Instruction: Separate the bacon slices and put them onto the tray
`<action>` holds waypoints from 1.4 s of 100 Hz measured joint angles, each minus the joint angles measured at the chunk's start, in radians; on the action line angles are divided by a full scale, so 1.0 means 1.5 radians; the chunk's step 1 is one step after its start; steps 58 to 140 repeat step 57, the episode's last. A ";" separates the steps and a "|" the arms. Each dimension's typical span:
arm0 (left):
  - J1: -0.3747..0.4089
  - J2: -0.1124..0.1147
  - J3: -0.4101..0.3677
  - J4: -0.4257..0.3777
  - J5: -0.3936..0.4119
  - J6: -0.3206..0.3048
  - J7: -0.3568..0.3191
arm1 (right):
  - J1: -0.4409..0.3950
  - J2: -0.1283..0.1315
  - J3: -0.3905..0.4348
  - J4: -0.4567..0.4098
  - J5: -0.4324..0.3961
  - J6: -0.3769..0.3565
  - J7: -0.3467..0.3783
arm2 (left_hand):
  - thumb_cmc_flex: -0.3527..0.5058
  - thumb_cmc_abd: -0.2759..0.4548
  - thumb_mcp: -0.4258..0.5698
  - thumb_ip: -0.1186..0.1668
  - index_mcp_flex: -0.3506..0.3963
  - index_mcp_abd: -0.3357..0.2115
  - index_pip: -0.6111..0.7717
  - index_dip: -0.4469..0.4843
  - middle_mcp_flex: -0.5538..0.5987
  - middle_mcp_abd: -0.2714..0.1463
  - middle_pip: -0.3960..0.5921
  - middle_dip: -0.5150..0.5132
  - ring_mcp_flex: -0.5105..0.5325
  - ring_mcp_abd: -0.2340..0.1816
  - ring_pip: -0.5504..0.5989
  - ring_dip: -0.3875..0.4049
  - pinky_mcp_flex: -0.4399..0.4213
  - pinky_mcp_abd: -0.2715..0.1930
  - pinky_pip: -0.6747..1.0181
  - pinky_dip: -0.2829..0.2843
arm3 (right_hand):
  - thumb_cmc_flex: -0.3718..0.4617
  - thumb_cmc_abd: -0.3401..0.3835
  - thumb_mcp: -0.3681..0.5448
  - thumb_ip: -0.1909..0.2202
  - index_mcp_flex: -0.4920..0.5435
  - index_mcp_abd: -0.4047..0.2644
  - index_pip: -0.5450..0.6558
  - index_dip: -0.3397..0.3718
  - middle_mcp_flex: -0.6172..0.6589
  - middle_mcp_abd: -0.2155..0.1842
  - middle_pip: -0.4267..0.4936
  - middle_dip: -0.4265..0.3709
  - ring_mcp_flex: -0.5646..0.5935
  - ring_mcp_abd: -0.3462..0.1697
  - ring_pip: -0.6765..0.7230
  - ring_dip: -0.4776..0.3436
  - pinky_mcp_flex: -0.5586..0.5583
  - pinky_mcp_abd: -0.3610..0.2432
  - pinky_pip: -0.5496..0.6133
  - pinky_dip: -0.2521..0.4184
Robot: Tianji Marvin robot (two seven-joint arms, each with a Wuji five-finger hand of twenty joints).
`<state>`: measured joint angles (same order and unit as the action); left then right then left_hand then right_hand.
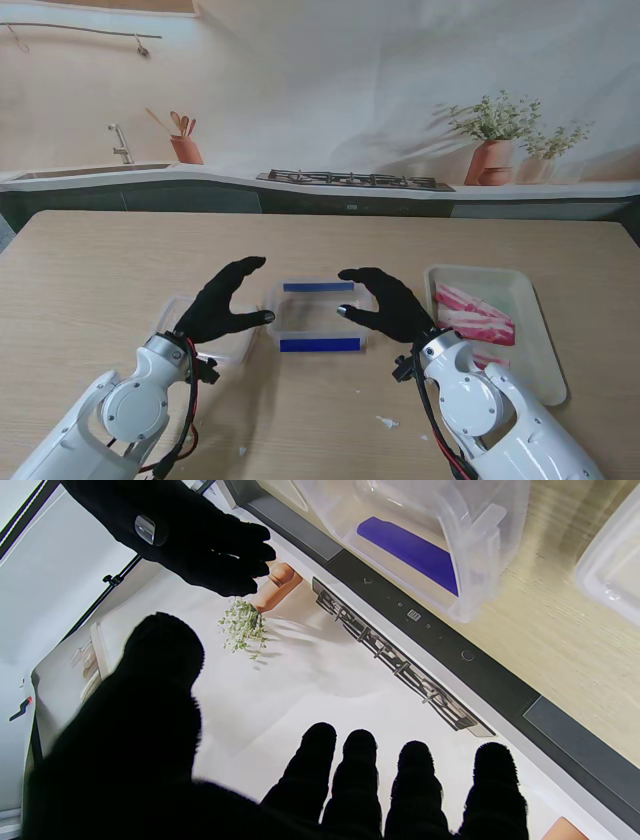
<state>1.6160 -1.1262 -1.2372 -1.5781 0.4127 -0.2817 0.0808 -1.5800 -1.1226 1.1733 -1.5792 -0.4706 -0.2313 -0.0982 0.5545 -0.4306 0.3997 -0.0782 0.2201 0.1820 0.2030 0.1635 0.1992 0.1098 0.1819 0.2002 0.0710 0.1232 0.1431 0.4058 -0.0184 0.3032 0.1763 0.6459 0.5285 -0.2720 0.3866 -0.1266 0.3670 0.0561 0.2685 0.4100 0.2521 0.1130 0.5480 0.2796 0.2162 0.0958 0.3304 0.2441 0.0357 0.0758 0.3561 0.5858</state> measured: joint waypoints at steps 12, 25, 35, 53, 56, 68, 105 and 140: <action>-0.005 0.000 0.003 0.006 0.000 0.001 -0.001 | -0.001 0.000 0.001 0.001 -0.015 0.002 -0.010 | 0.000 0.000 0.000 0.000 0.000 0.000 0.000 0.000 0.000 0.000 0.000 0.000 0.000 0.000 -0.006 0.000 -0.001 0.000 0.000 0.000 | 0.000 0.000 0.000 0.000 -0.002 0.000 0.000 0.000 0.000 0.000 0.000 0.000 0.000 0.000 0.000 0.000 0.000 0.000 0.000 0.000; -0.008 0.000 0.005 0.010 -0.001 0.004 -0.001 | -0.003 -0.001 0.001 0.001 -0.016 0.007 -0.015 | 0.000 0.000 0.000 0.000 0.000 0.000 0.000 -0.005 0.000 0.000 0.000 0.000 0.000 0.000 -0.006 0.000 -0.001 0.000 0.000 0.000 | 0.000 0.000 0.000 0.000 -0.002 0.000 0.001 0.000 0.000 -0.001 0.000 0.000 0.000 0.000 0.000 0.000 0.000 0.000 -0.001 0.000; -0.010 0.000 0.006 0.011 -0.003 0.005 -0.001 | -0.004 -0.001 0.000 0.001 -0.017 0.012 -0.015 | 0.000 0.000 0.000 0.000 0.000 0.000 0.000 -0.005 0.000 0.000 0.000 0.000 0.000 0.000 -0.006 0.000 -0.001 0.000 0.000 0.000 | 0.000 0.000 0.000 0.000 -0.002 0.000 0.001 0.000 0.000 -0.003 0.000 0.000 0.000 0.000 0.000 0.000 -0.001 0.000 -0.001 0.000; -0.011 -0.001 0.007 0.013 -0.006 0.004 -0.002 | -0.005 -0.001 -0.002 0.001 -0.022 0.017 -0.017 | 0.000 0.000 0.000 0.000 0.000 0.000 0.000 -0.005 0.000 0.000 0.000 0.000 0.000 0.000 -0.006 0.000 -0.001 0.000 0.000 0.000 | 0.000 0.000 0.000 0.000 -0.002 0.000 0.001 0.000 0.000 -0.003 0.000 0.000 0.000 0.000 0.000 0.000 -0.005 0.000 -0.001 0.000; -0.011 -0.001 0.007 0.013 -0.006 0.004 -0.002 | -0.005 -0.001 -0.002 0.001 -0.022 0.018 -0.017 | 0.000 0.000 0.000 0.000 0.000 0.000 0.000 -0.005 0.000 0.000 0.000 0.000 0.000 0.000 -0.006 0.000 -0.001 0.000 0.000 0.000 | 0.000 0.000 0.000 0.000 -0.002 0.000 0.001 0.000 0.000 -0.003 0.000 0.000 0.000 0.000 0.000 0.000 -0.005 0.000 -0.001 0.000; -0.011 -0.001 0.007 0.013 -0.006 0.004 -0.002 | -0.005 -0.001 -0.002 0.001 -0.022 0.018 -0.017 | 0.000 0.000 0.000 0.000 0.000 0.000 0.000 -0.005 0.000 0.000 0.000 0.000 0.000 0.000 -0.006 0.000 -0.001 0.000 0.000 0.000 | 0.000 0.000 0.000 0.000 -0.002 0.000 0.001 0.000 0.000 -0.003 0.000 0.000 0.000 0.000 0.000 0.000 -0.005 0.000 -0.001 0.000; -0.011 -0.001 0.007 0.013 -0.006 0.004 -0.002 | -0.005 -0.001 -0.002 0.001 -0.022 0.018 -0.017 | 0.000 0.000 0.000 0.000 0.000 0.000 0.000 -0.005 0.000 0.000 0.000 0.000 0.000 0.000 -0.006 0.000 -0.001 0.000 0.000 0.000 | 0.000 0.000 0.000 0.000 -0.002 0.000 0.001 0.000 0.000 -0.003 0.000 0.000 0.000 0.000 0.000 0.000 -0.005 0.000 -0.001 0.000; -0.011 -0.001 0.007 0.013 -0.006 0.004 -0.002 | -0.005 -0.001 -0.002 0.001 -0.022 0.018 -0.017 | 0.000 0.000 0.000 0.000 0.000 0.000 0.000 -0.005 0.000 0.000 0.000 0.000 0.000 0.000 -0.006 0.000 -0.001 0.000 0.000 0.000 | 0.000 0.000 0.000 0.000 -0.002 0.000 0.001 0.000 0.000 -0.003 0.000 0.000 0.000 0.000 0.000 0.000 -0.005 0.000 -0.001 0.000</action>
